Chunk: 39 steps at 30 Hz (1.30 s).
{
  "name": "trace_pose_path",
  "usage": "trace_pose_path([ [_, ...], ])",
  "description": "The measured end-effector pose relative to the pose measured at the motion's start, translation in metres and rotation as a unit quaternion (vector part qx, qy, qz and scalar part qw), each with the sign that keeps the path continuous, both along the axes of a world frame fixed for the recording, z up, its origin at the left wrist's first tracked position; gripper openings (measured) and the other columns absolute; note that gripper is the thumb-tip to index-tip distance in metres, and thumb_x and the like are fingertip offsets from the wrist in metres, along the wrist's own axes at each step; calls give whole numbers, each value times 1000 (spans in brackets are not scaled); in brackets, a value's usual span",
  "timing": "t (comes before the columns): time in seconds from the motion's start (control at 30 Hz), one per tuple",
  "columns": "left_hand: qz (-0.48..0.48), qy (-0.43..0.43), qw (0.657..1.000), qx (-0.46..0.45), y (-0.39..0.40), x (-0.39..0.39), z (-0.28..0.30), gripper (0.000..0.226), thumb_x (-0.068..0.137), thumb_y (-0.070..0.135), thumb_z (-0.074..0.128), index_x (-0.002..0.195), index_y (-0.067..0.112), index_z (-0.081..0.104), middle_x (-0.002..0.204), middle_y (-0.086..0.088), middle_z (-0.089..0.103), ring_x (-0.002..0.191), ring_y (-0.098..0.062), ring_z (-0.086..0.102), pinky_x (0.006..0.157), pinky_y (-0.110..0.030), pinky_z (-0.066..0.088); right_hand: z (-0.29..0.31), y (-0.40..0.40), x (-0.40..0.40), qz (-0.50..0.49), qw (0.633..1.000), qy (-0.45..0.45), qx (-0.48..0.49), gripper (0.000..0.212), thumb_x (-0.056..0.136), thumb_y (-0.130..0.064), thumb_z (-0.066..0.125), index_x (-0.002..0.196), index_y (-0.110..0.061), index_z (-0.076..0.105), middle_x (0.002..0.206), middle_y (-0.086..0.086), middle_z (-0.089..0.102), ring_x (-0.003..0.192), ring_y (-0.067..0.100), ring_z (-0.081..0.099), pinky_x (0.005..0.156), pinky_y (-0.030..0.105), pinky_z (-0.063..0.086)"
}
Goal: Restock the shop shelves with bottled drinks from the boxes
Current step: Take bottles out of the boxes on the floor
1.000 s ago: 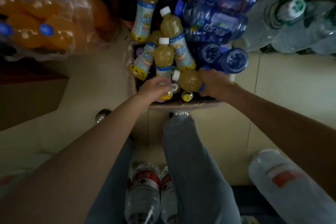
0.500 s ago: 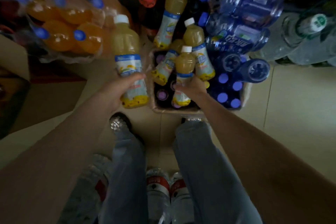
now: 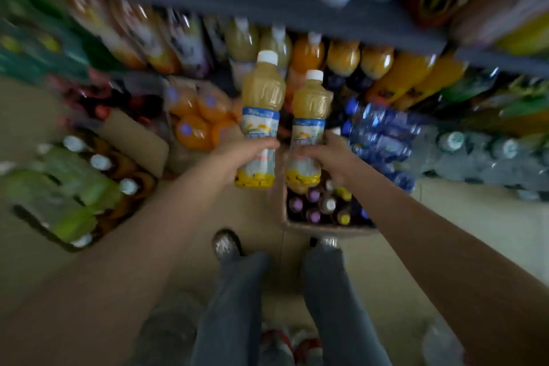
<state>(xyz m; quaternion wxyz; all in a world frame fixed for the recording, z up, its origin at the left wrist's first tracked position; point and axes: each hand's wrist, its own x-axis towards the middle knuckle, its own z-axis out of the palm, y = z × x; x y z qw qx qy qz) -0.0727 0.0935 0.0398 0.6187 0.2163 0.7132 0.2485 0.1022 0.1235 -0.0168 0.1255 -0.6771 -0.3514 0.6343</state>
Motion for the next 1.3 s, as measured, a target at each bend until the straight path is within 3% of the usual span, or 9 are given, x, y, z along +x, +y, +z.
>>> trace_pose_path([
  [0.13, 7, 45, 987, 152, 36, -67, 167, 25, 68, 13, 79, 86, 19, 63, 79, -1, 67, 65, -8, 63, 65, -21, 54, 198, 55, -54, 38, 980, 75, 181, 51, 66, 6, 75, 112, -9, 57, 109, 13, 66, 96, 23, 64, 87, 40, 53],
  [0.27, 56, 56, 953, 292, 68, -123, 318, 26, 77, 7, 70, 99, 16, 60, 97, -11, 67, 85, -23, 63, 81, -36, 52, 379, 94, -101, 64, 924, 144, 347, 52, 60, 2, 79, 105, -15, 58, 98, 2, 68, 85, 11, 66, 75, 26, 55],
  [0.43, 103, 60, 905, 408, 94, -160, 440, 23, 82, 9, 67, 101, 19, 58, 95, -3, 67, 86, -18, 64, 78, -35, 53, 515, 132, -159, 50, 843, 199, 498, 39, 70, 6, 73, 99, -17, 59, 90, -6, 71, 84, 7, 67, 73, 23, 54],
  [0.6, 135, 177, 860, 458, 113, -197, 484, 23, 76, 7, 73, 79, 22, 55, 92, -8, 62, 73, -12, 60, 60, -24, 55, 547, 195, -217, 52, 818, 132, 558, 48, 67, -9, 81, 106, -22, 55, 106, 2, 66, 101, 22, 63, 91, 46, 51],
  [0.77, 129, 264, 840, 457, 139, -242, 499, 26, 70, 17, 78, 76, 28, 55, 114, -17, 52, 91, -22, 59, 71, -31, 49, 532, 254, -263, 69, 869, 108, 477, 53, 71, -8, 79, 118, -12, 55, 117, 6, 63, 105, 20, 60, 94, 40, 50],
  [0.9, 165, 271, 838, 444, 169, -271, 504, 30, 65, 24, 81, 79, 29, 54, 115, -17, 56, 96, -25, 61, 82, -39, 52, 533, 291, -302, 78, 878, 95, 463, 56, 74, -11, 77, 123, -11, 51, 123, 8, 59, 107, 19, 57, 91, 32, 48],
  [1.07, 188, 302, 825, 439, 199, -297, 500, 33, 69, 16, 79, 76, 30, 50, 113, -17, 57, 98, -27, 60, 79, -37, 50, 522, 316, -343, 116, 864, 10, 489, 60, 78, -20, 73, 131, -10, 45, 133, 12, 44, 124, 25, 44, 98, 27, 36],
  [1.2, 183, 327, 815, 441, 214, -311, 497, 38, 68, 18, 80, 76, 33, 46, 114, -16, 55, 100, -26, 59, 81, -36, 50, 512, 338, -360, 145, 828, -126, 527, 66, 79, -38, 70, 133, -14, 42, 136, 12, 39, 127, 32, 36, 104, 39, 33],
  [1.3, 189, 323, 816, 441, 228, -315, 493, 37, 66, 21, 82, 79, 33, 49, 114, -15, 56, 101, -27, 59, 88, -45, 51, 514, 355, -378, 137, 834, -108, 524, 72, 79, -35, 71, 138, -13, 37, 135, 13, 42, 125, 33, 41, 103, 38, 37],
])
